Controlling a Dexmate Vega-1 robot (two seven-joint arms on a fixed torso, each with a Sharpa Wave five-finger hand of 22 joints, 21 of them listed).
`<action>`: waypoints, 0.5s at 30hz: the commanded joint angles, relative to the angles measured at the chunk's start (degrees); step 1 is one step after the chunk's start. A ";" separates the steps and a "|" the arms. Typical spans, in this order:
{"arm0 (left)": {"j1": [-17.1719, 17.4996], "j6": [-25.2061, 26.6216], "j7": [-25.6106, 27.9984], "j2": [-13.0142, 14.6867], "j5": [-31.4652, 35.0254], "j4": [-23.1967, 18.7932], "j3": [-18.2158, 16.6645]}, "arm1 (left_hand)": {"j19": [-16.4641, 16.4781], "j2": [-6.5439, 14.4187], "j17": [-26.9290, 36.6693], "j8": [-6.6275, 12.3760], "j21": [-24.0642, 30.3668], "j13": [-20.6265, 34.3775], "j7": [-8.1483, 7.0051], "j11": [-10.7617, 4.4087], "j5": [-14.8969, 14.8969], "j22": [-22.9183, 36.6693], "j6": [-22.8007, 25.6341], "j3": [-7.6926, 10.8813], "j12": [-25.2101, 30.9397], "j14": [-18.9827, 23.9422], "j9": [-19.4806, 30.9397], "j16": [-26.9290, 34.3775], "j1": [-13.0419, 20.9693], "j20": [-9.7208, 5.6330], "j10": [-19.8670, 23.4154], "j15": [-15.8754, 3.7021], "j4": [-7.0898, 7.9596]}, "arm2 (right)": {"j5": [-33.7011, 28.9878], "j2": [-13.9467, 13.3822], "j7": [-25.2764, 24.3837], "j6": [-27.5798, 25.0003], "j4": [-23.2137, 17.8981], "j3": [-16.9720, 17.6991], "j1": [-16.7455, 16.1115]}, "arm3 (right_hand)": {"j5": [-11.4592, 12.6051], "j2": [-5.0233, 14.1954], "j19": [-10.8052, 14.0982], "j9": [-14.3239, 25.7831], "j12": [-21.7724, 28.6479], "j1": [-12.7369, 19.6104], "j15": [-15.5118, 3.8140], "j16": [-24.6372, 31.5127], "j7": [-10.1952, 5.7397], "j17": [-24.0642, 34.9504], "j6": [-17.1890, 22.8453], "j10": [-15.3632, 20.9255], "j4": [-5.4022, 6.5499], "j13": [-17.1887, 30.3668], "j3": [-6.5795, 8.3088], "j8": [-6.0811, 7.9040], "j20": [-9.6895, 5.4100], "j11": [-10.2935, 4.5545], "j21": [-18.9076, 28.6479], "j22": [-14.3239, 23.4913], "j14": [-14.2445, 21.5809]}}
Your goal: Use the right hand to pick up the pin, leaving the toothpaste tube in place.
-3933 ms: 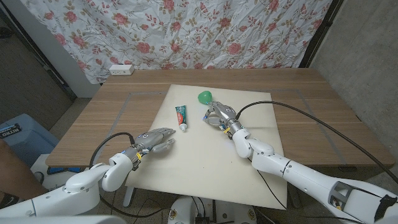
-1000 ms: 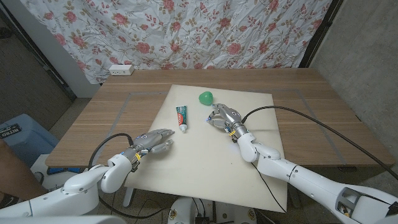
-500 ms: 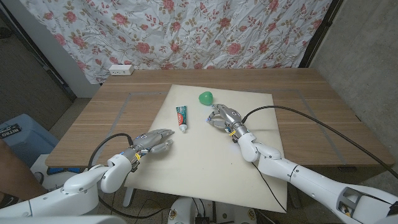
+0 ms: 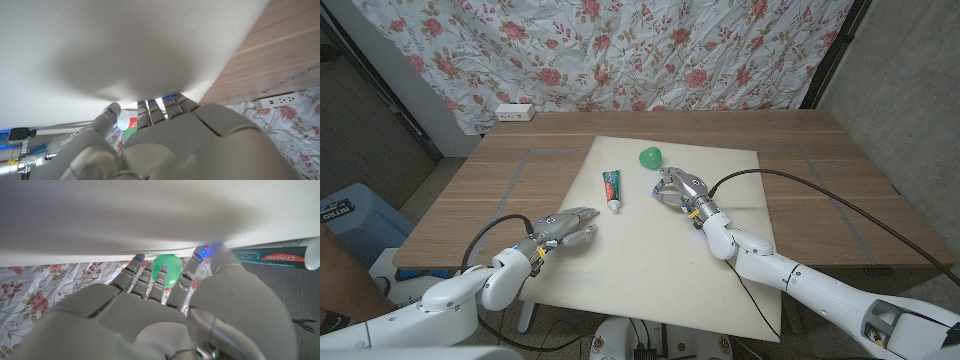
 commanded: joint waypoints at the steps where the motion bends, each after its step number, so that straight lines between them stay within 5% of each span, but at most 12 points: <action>1: -0.20 -0.36 -0.02 0.04 0.09 0.16 0.23 | 1.31 4.52 0.32 0.29 0.27 0.21 0.45 0.47 -0.06 0.15 1.14 0.34 0.25 0.53 0.26 0.37 0.34 -6.08 1.22 -4.22 -0.12 | -0.19 -0.40 0.14 0.89 -0.47 0.21 -0.14 | 0.32 -0.95 0.06 0.08 -0.09 -0.08 0.12 0.11 -0.06 0.11 -0.69 -0.71 -0.01 0.20 -0.39 -0.39 0.40 0.09 -0.12 0.29 0.09; 15: -0.63 -0.79 -0.22 -0.11 0.37 0.45 0.42 | 1.39 4.54 0.34 0.26 0.27 0.22 0.47 0.48 -0.08 0.16 1.14 0.50 0.20 0.60 0.27 0.37 0.27 -6.02 1.24 -4.25 -0.13 | 0.01 -0.60 0.77 2.10 -0.52 0.48 -0.06 | 0.52 -1.52 -0.45 -0.08 -0.12 -1.04 0.95 -0.13 -0.02 0.31 -3.19 -1.71 0.42 0.23 -0.92 -1.67 0.66 0.77 -0.23 0.31 -0.51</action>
